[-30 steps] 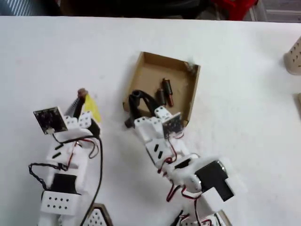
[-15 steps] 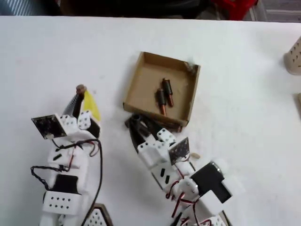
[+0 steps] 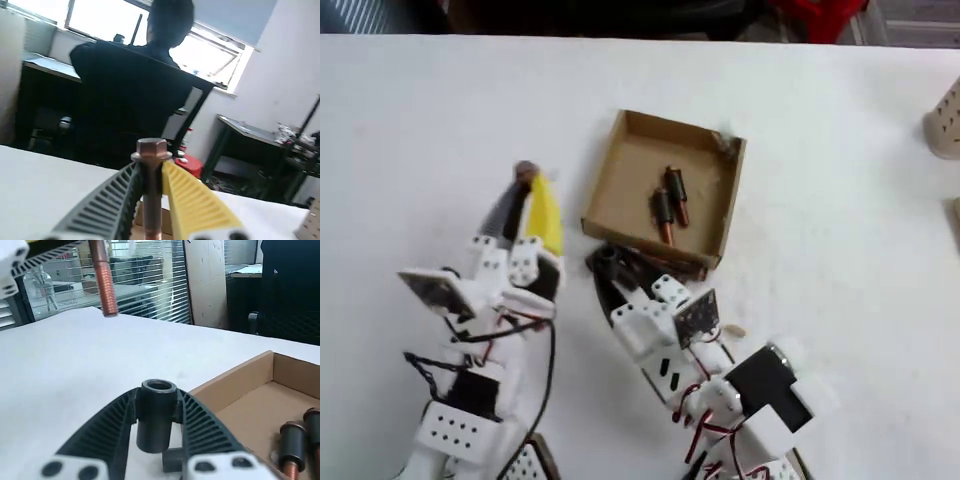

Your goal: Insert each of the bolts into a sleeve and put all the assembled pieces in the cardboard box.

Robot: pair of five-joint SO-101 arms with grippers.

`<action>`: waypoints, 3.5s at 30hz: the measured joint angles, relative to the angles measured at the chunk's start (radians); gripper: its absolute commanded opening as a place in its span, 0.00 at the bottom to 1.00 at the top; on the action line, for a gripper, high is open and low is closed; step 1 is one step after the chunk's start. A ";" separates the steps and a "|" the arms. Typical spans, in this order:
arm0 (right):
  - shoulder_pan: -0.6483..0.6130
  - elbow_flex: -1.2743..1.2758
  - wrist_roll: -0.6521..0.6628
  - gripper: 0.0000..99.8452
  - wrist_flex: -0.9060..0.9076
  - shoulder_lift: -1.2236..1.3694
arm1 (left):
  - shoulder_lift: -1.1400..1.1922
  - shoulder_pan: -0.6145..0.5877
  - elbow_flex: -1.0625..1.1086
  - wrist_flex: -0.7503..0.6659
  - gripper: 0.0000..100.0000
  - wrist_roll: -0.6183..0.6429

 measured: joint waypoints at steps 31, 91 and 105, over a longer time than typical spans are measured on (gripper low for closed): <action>0.000 0.000 0.000 0.02 0.005 0.000 | 0.525 0.247 -0.319 -0.069 0.02 0.000; -0.002 0.000 0.000 0.02 0.006 0.000 | 0.081 0.206 -0.031 0.046 0.02 -0.109; -0.002 0.000 0.000 0.02 0.006 0.000 | 0.443 0.196 -0.083 -0.232 0.02 -0.080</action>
